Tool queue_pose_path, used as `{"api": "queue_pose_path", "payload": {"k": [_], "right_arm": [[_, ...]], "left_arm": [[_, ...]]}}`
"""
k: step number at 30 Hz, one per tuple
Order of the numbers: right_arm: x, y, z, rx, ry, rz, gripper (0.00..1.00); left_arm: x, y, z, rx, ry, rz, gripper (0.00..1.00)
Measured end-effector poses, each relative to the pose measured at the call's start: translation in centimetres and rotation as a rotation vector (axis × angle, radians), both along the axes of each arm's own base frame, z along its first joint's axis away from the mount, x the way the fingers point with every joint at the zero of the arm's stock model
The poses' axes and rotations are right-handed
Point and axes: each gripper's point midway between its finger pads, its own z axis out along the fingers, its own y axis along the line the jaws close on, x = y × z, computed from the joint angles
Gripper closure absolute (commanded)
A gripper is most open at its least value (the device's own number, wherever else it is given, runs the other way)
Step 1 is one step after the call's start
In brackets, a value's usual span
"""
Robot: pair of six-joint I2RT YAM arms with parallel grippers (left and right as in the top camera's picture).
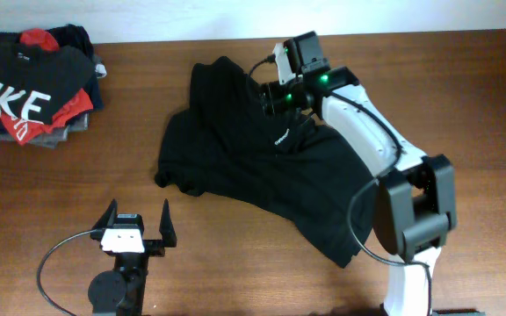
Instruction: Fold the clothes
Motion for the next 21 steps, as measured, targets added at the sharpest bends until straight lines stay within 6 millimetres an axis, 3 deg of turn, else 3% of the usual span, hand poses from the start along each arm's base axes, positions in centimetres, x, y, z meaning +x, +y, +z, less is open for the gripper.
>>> {"api": "queue_pose_path", "payload": {"k": [4,8,14,21], "right_arm": [[0.2,-1.4,-4.2,-0.144,0.033,-0.001,0.30],[-0.1,-2.4,-6.4,-0.230,0.056,0.022,0.34],[-0.3,-2.9,-6.8,-0.291,0.054,0.066,0.34],[-1.3,-2.0,-7.3,-0.318,0.073,0.111,0.29]], "left_arm": [[0.0,0.0,0.0,0.000,0.000,0.000,0.01],[0.0,0.0,0.0,0.000,0.000,0.000,0.01],[0.0,0.0,0.0,0.000,0.000,0.000,0.01],[0.0,0.0,0.0,0.000,0.000,0.000,0.01]]}}
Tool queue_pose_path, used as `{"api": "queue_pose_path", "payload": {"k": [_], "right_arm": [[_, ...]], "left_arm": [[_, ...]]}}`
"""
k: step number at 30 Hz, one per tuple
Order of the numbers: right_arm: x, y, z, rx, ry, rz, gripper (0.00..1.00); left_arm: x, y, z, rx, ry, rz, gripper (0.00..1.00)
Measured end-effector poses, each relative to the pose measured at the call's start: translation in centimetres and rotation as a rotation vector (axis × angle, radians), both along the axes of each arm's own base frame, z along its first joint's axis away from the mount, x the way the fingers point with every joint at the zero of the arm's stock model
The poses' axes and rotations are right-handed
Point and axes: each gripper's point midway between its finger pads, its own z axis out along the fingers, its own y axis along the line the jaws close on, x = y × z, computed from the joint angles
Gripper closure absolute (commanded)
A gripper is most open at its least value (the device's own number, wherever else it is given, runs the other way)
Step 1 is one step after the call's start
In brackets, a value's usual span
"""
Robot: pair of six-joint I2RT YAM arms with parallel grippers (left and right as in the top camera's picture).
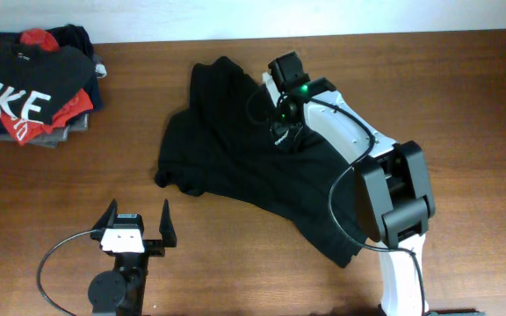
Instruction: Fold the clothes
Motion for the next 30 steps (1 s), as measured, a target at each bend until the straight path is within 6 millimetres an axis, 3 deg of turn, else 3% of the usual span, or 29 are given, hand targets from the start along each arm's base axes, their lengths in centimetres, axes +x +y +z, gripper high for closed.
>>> {"api": "queue_pose_path", "payload": {"k": [5,16,20,25,28,30], "right_arm": [[-1.5,0.6,-1.1,-0.040,0.050,0.069,0.28],[-1.9,0.6,-2.7,-0.072,0.080,0.124,0.28],[-1.7,0.1,-2.7,-0.101,0.070,0.115,0.25],[-1.1,-2.2,-2.2,-0.252,0.025,0.071,0.23],[-0.3,-2.8,-1.1,-0.344,-0.029,0.053,0.20],[0.1,-2.1,0.0,-0.385,-0.073,0.056,0.16]], "left_arm": [[0.0,0.0,0.0,0.000,0.000,0.000,0.01],[0.0,0.0,0.0,0.000,0.000,0.000,0.01],[0.0,0.0,0.0,0.000,0.000,0.000,0.01],[0.0,0.0,0.0,0.000,0.000,0.000,0.01],[0.0,0.0,0.0,0.000,0.000,0.000,0.01],[0.0,0.0,0.0,0.000,0.000,0.000,0.01]]}}
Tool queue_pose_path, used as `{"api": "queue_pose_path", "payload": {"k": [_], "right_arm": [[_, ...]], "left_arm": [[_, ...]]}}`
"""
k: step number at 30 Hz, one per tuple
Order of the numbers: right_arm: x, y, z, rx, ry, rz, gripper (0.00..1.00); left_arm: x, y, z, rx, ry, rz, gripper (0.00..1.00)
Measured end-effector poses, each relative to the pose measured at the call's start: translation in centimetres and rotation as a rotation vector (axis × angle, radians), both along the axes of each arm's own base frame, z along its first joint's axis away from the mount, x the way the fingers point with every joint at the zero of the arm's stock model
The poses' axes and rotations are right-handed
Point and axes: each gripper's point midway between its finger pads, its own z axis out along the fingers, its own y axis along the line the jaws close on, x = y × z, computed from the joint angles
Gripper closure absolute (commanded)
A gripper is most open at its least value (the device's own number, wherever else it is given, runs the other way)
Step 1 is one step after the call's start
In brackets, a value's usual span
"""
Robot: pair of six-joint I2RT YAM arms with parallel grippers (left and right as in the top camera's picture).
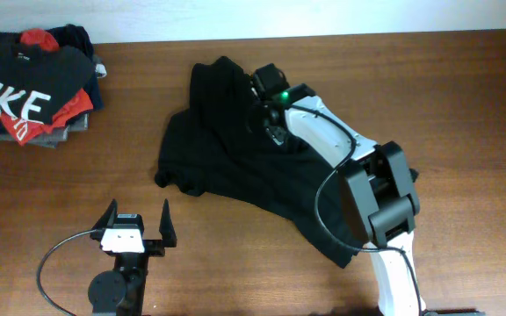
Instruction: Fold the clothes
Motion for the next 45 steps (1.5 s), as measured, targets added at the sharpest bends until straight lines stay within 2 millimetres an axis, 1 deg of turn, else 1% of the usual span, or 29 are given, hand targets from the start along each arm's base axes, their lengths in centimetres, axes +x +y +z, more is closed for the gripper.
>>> {"api": "queue_pose_path", "payload": {"k": [2,5,9,11,15,18,20,21,24,27,29,33,39,45], "right_arm": [[0.1,1.2,0.9,-0.016,-0.029,0.024,0.14],[-0.5,3.5,1.6,-0.020,-0.050,0.069,0.12],[-2.0,5.9,1.3,0.001,-0.017,0.124,0.12],[-2.4,6.3,1.1,0.018,0.004,0.137,0.12],[-2.2,5.8,0.9,0.046,0.021,0.125,0.14],[-1.8,4.9,0.7,0.077,0.036,0.106,0.21],[-1.4,4.1,0.5,0.100,0.050,0.090,0.28],[-1.3,3.6,0.4,0.108,0.055,0.079,0.30],[-0.9,2.5,0.1,0.146,0.076,0.056,0.30],[-0.9,2.0,-0.1,0.207,0.109,0.047,0.30],[-0.9,2.0,-0.2,0.237,0.123,0.045,0.30],[-1.3,2.7,-0.3,0.276,0.146,0.060,0.30],[-1.9,3.3,-0.6,0.291,0.170,0.075,0.30],[-2.2,3.3,-1.8,0.285,0.200,0.078,0.35]], "left_arm": [[0.0,0.0,0.0,0.000,0.000,0.000,0.01],[0.0,0.0,0.0,0.000,0.000,0.000,0.01],[0.0,0.0,0.0,0.000,0.000,0.000,0.01],[0.0,0.0,0.0,0.000,0.000,0.000,0.01],[0.0,0.0,0.0,0.000,0.000,0.000,0.01],[0.0,0.0,0.0,0.000,0.000,0.000,0.01],[0.0,0.0,0.0,0.000,0.000,0.000,0.01],[0.0,0.0,0.0,0.000,0.000,0.000,0.01],[0.0,0.0,0.0,0.000,0.000,0.000,0.01],[0.0,0.0,0.0,0.000,0.000,0.000,0.01],[0.0,0.0,0.0,0.000,0.000,0.000,0.01],[0.0,0.0,0.0,0.000,0.000,0.000,0.01],[0.0,0.0,0.0,0.000,0.000,0.000,0.01],[0.0,0.0,0.0,0.000,0.000,0.000,0.01]]}}
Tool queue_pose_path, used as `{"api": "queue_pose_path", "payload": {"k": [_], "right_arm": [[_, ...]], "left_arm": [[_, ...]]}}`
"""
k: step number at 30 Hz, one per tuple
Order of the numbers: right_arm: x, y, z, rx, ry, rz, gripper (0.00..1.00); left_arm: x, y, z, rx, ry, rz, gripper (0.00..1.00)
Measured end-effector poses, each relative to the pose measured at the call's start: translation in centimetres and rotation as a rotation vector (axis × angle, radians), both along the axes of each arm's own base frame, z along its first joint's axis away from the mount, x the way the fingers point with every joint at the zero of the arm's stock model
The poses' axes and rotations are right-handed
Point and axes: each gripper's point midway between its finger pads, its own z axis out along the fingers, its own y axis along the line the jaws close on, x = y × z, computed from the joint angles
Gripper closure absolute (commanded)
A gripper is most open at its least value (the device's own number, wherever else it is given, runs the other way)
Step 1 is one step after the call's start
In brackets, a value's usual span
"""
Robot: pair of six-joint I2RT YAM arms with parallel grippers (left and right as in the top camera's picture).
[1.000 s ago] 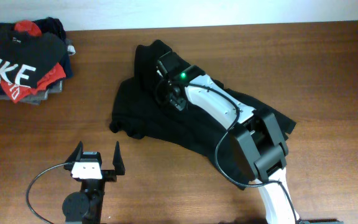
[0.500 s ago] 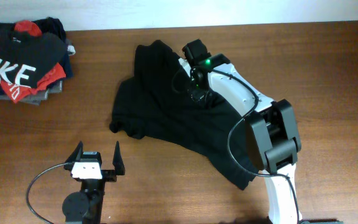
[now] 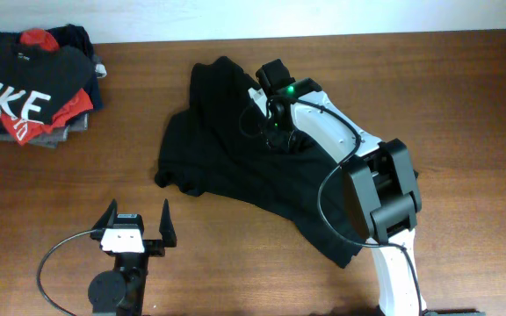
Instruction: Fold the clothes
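Observation:
A black garment (image 3: pixel 235 167) lies crumpled and spread across the middle of the table, one end near the far edge and the other trailing to the near right. My right gripper (image 3: pixel 266 118) is down on the garment's upper middle, its fingers lost against the dark cloth. Whether they pinch fabric cannot be seen. My left gripper (image 3: pixel 138 219) rests near the front left, apart from the garment, its two fingers spread wide and holding nothing.
A stack of folded clothes (image 3: pixel 33 83) sits at the far left corner, topped by a black shirt with white lettering and some red cloth. The right arm (image 3: pixel 372 175) stretches over the garment's right half. The table (image 3: pixel 464 114) is bare wood to the right.
My right wrist has shifted slightly to the right over the garment's upper middle. The garment's outline looks unchanged. The left arm has stayed put.
My right wrist began over the garment's upper right edge. It was then further left and lower on the cloth at each later moment, reaching the upper middle, and now sits a touch back to the right. The garment and my left gripper have kept their places.

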Motion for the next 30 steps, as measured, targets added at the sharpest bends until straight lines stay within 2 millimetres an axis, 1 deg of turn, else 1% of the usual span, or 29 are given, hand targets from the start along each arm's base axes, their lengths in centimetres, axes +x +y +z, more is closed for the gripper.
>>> {"api": "queue_pose_path", "payload": {"k": [8,11,14,18,20,22,23,24,25,26,27,30], "right_arm": [[-0.1,0.0,-0.4,-0.007,0.009,0.023,0.35],[-0.4,0.0,-0.9,-0.010,0.024,0.026,0.35],[-0.8,-0.2,-1.8,-0.022,0.050,0.028,0.35],[-0.8,-0.2,-1.9,-0.023,0.051,0.029,0.36],[-0.8,-0.2,-1.9,-0.023,0.051,0.029,0.40],[-0.7,-0.3,-1.9,-0.026,0.048,0.027,0.47],[-0.6,-0.3,-1.9,-0.029,0.044,0.027,0.55],[-0.5,-0.4,-1.9,-0.034,0.040,0.028,0.61],[-0.4,-0.5,-1.9,-0.041,0.036,0.020,0.71],[-0.4,-0.6,-1.9,-0.050,0.032,0.026,0.75],[-0.3,-0.8,-1.9,-0.056,0.029,0.022,0.76],[0.0,-0.9,-1.6,-0.065,0.018,0.007,0.76]], "left_arm": [[0.0,0.0,0.0,0.000,0.000,0.000,0.01],[0.0,0.0,0.0,0.000,0.000,0.000,0.01],[0.0,0.0,0.0,0.000,0.000,0.000,0.01],[0.0,0.0,0.0,0.000,0.000,0.000,0.01],[0.0,0.0,0.0,0.000,0.000,0.000,0.01],[0.0,0.0,0.0,0.000,0.000,0.000,0.01],[0.0,0.0,0.0,0.000,0.000,0.000,0.01],[0.0,0.0,0.0,0.000,0.000,0.000,0.01],[0.0,0.0,0.0,0.000,0.000,0.000,0.01],[0.0,0.0,0.0,0.000,0.000,0.000,0.01],[0.0,0.0,0.0,0.000,0.000,0.000,0.01],[0.0,0.0,0.0,0.000,0.000,0.000,0.01]]}}
